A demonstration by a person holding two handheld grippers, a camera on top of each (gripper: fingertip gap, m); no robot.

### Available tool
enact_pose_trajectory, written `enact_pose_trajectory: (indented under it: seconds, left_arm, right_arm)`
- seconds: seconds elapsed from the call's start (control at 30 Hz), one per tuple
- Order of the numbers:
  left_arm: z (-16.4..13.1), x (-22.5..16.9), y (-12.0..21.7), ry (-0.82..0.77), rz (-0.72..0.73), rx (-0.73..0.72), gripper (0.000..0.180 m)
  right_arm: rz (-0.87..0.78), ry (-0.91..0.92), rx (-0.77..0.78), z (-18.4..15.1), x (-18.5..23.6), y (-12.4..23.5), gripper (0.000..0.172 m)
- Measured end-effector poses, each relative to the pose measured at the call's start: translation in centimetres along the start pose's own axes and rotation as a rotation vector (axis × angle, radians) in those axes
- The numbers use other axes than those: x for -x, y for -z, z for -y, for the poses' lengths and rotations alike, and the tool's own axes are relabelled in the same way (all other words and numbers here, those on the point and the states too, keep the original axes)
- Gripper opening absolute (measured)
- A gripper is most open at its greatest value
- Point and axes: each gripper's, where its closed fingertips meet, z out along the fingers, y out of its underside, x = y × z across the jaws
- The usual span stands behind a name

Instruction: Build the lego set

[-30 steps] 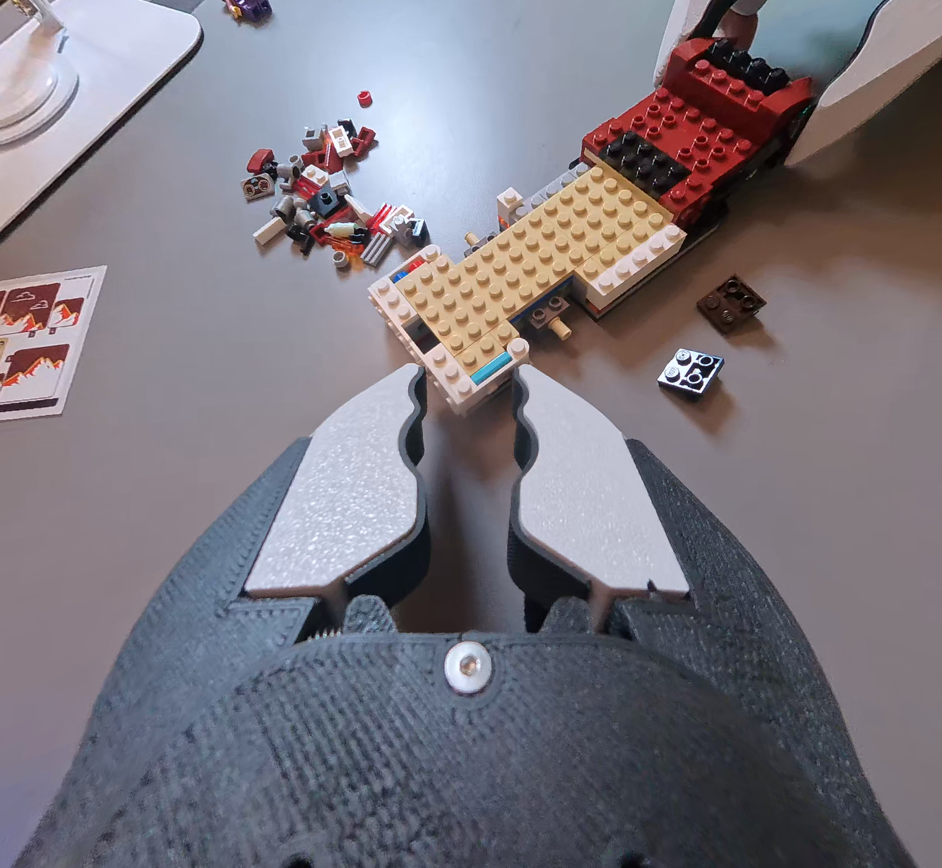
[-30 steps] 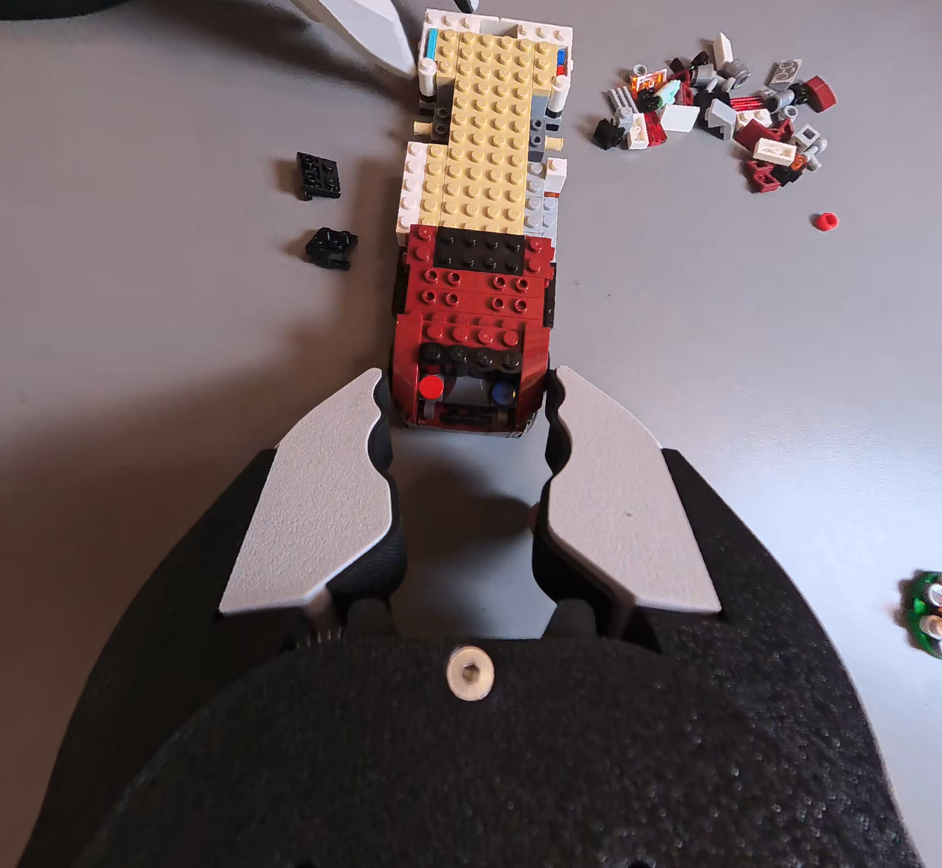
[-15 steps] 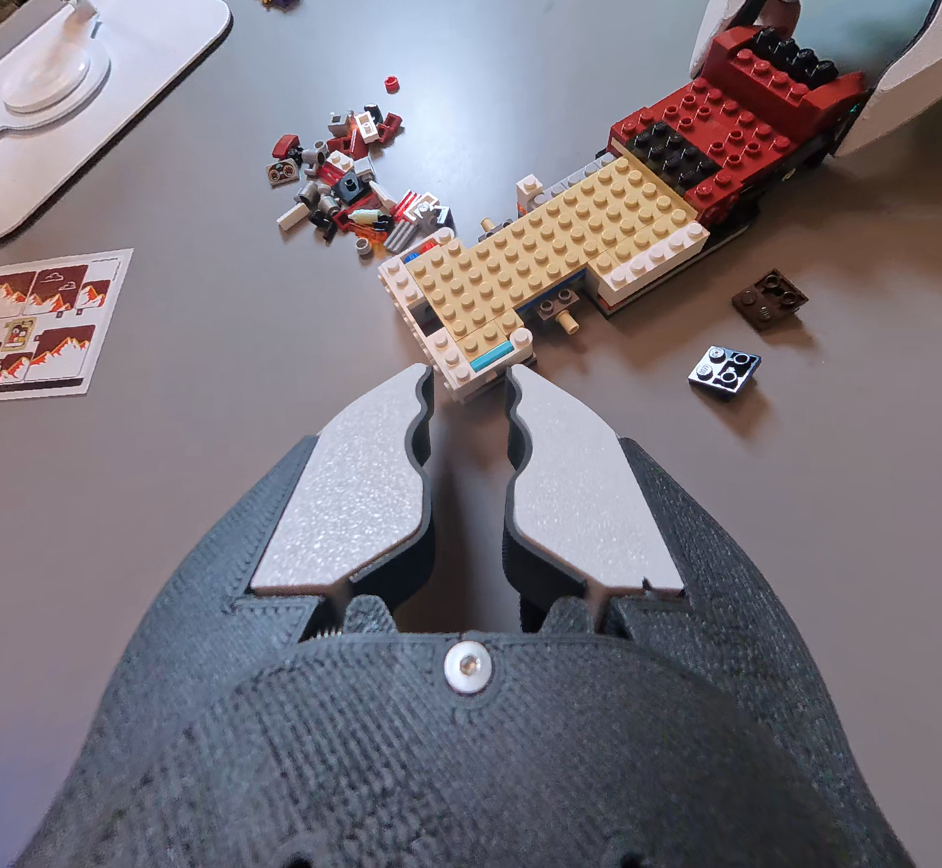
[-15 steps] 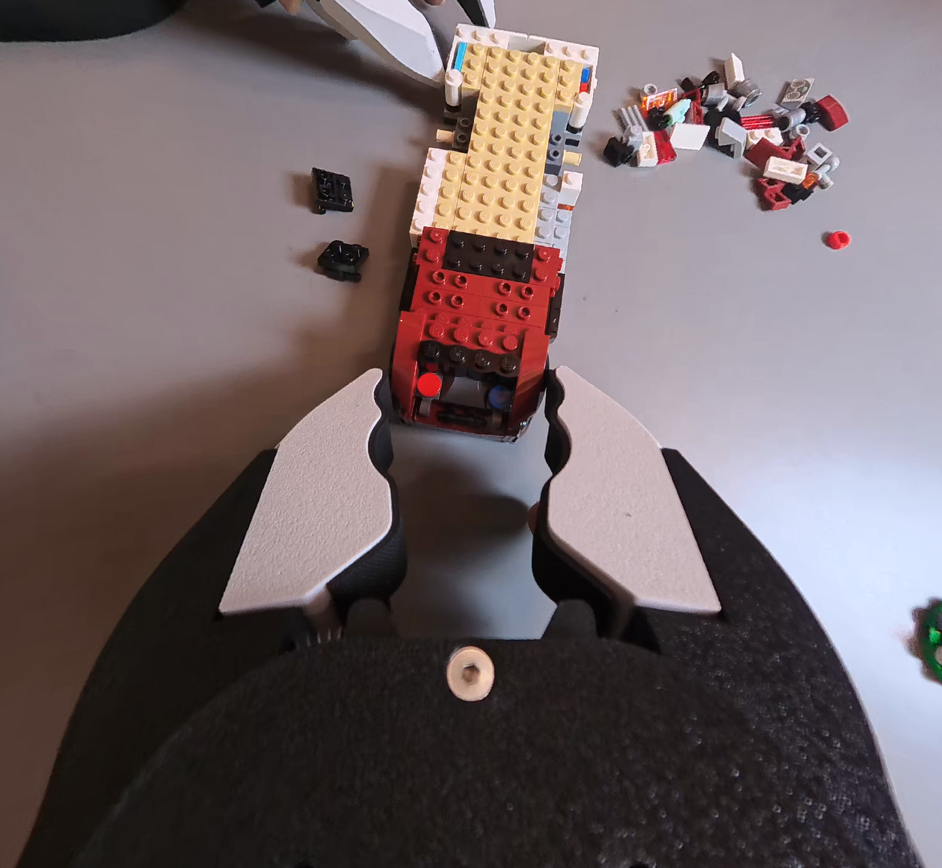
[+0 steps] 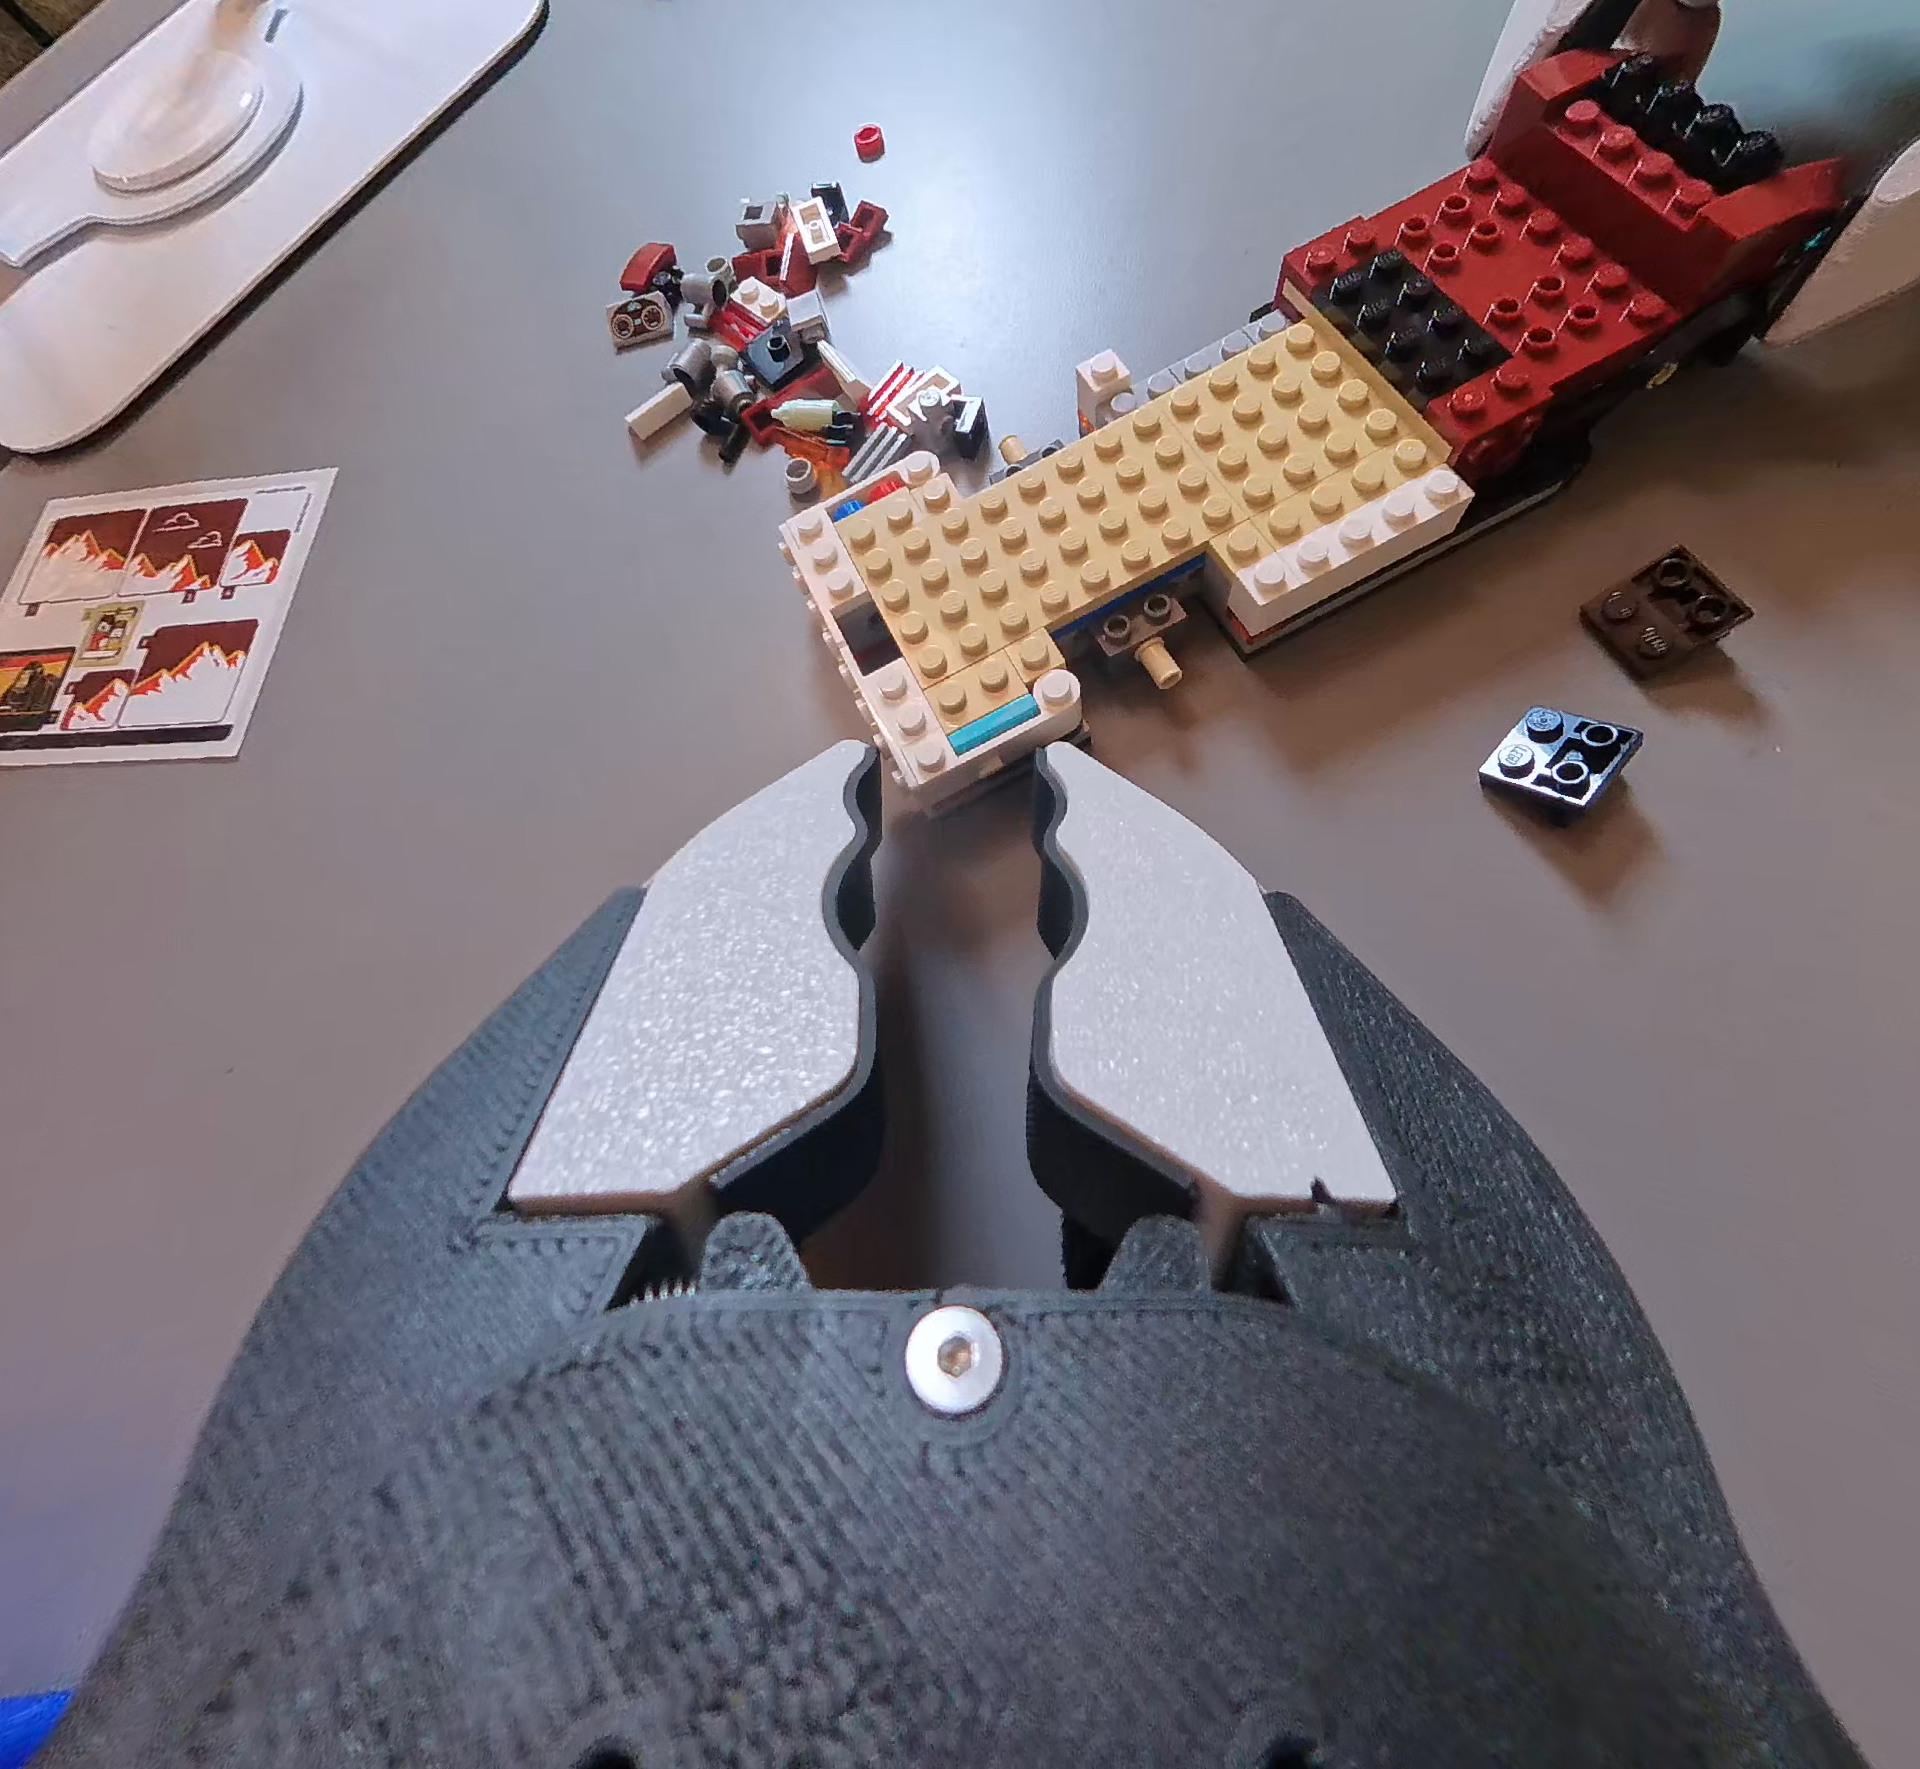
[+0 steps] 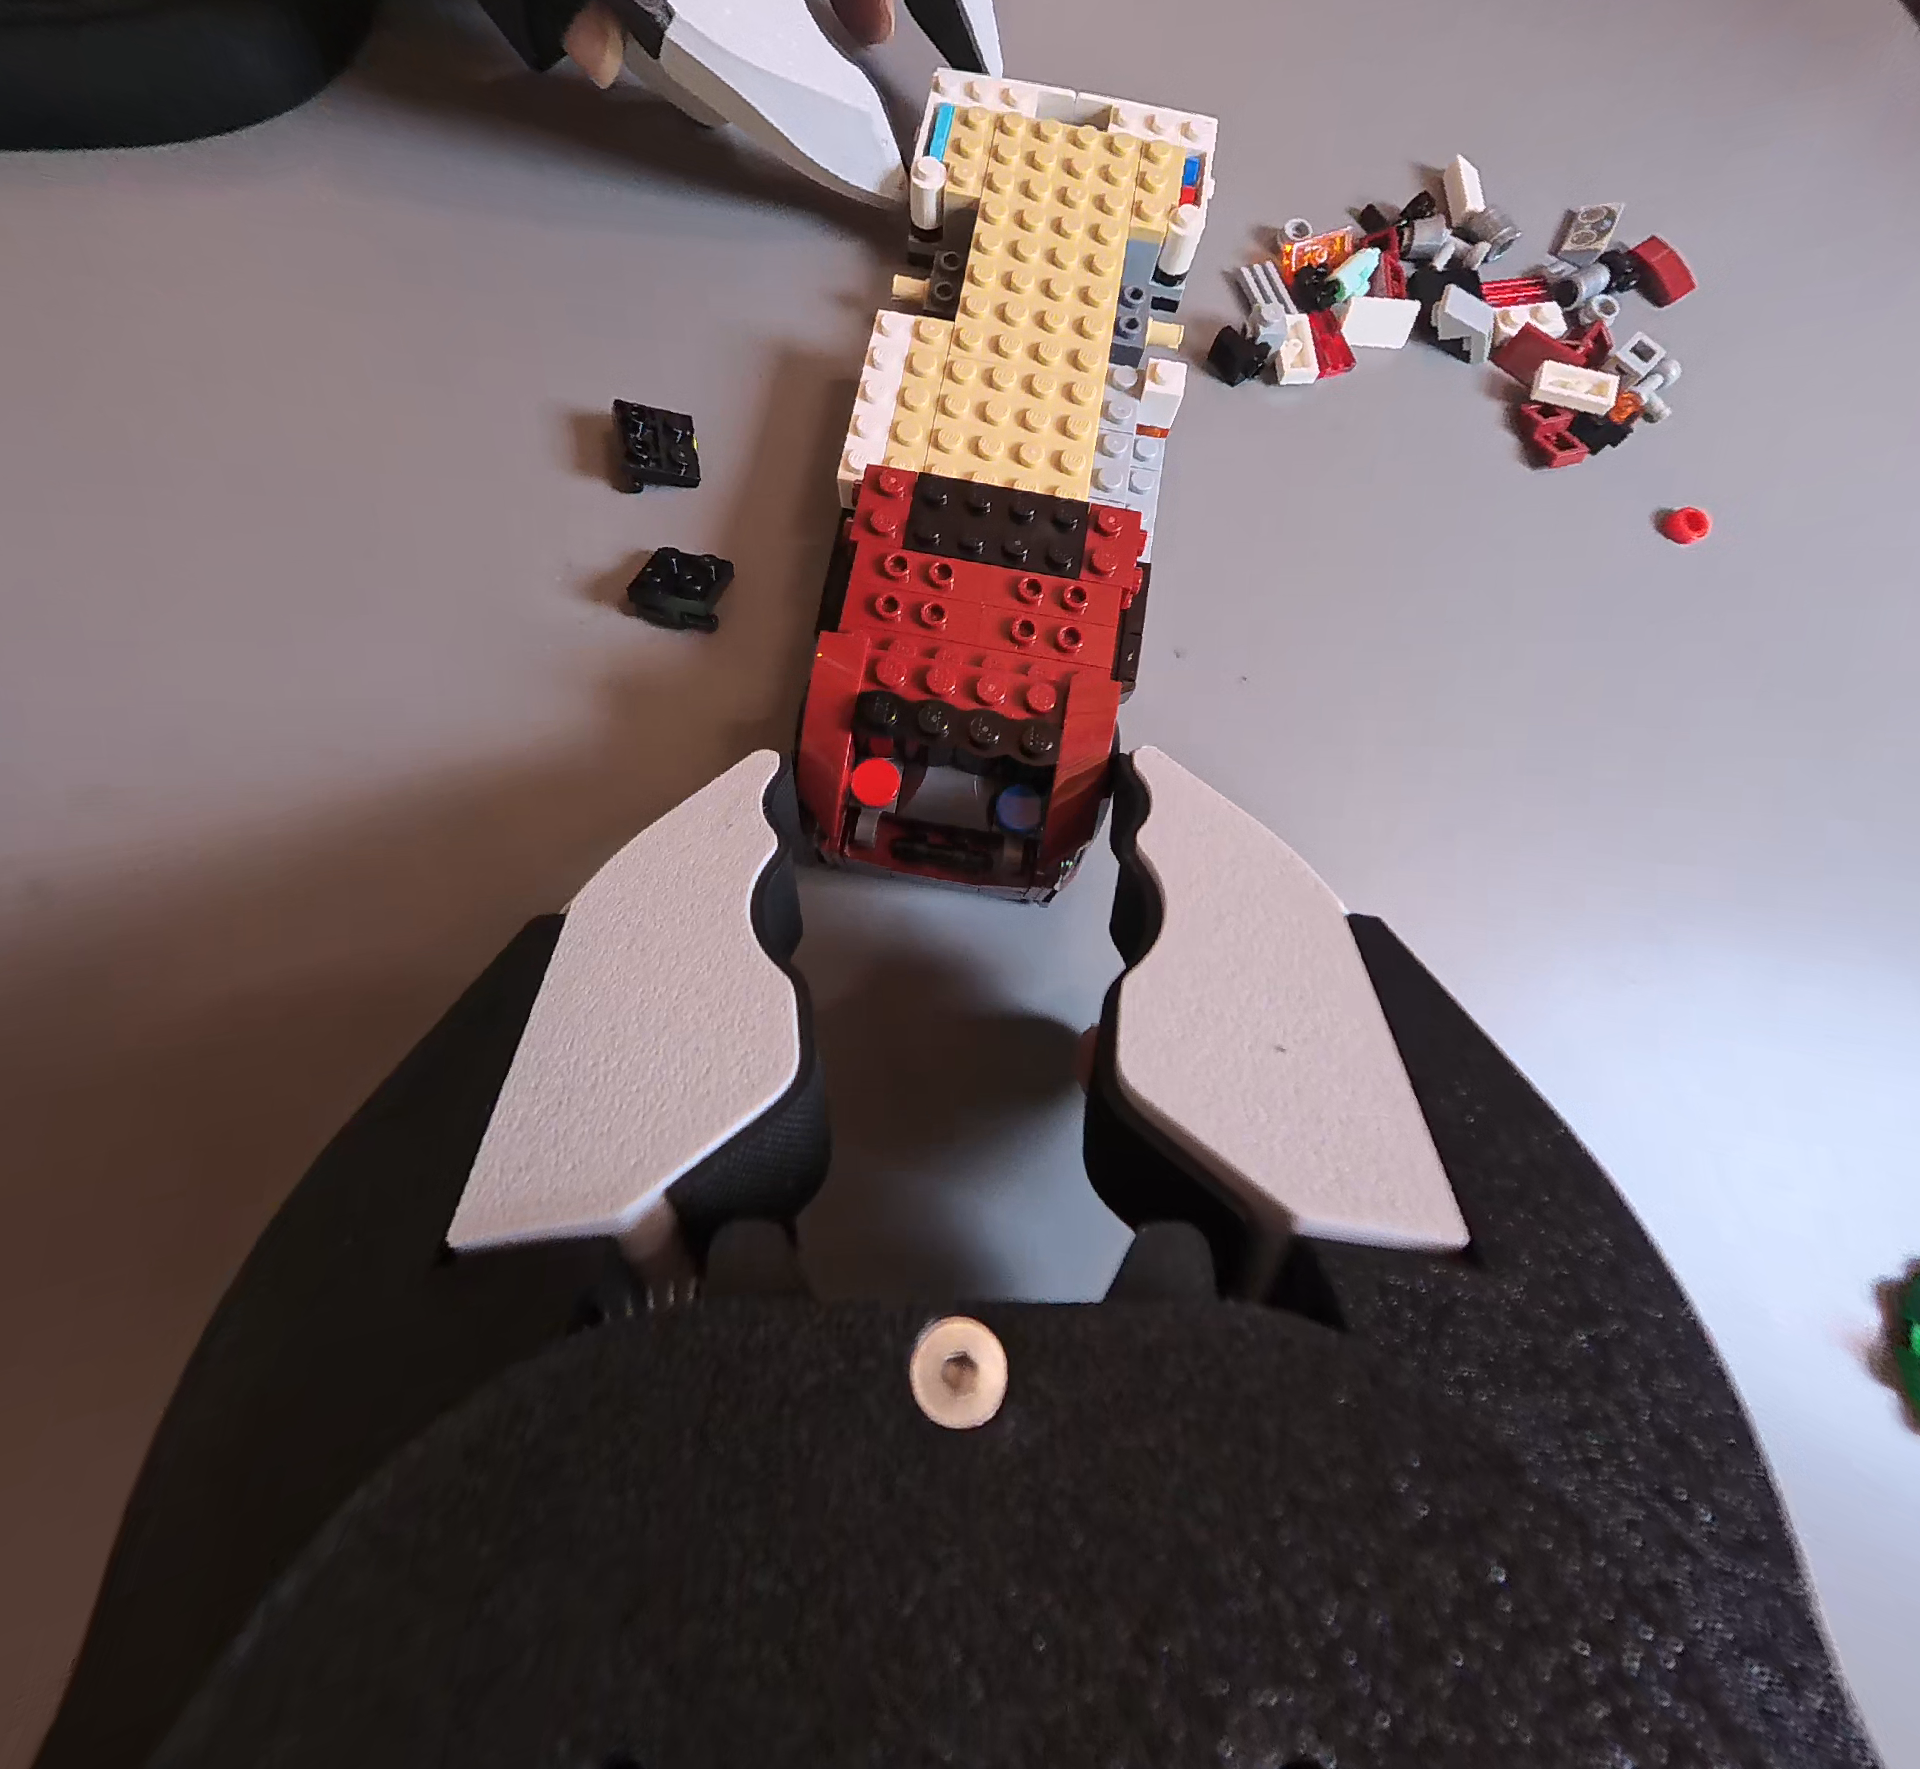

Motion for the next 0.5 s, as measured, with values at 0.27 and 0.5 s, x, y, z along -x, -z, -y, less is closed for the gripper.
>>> enact_pose_trajectory:
  seconds: [0.27, 0.5]
  left_arm:
    - [-0.11, 0.31, 0.03, 0.005, 0.016, 0.004, 0.027]
    - [0.32, 0.58, 0.55, -0.011, 0.020, -0.027, 0.032]
  right_arm:
    - [0.005, 0.015, 0.002, 0.05, 0.43, -0.10, 0.058]
    - [0.017, 0.013, -0.007, 0.17, 0.62, 0.05, 0.058]
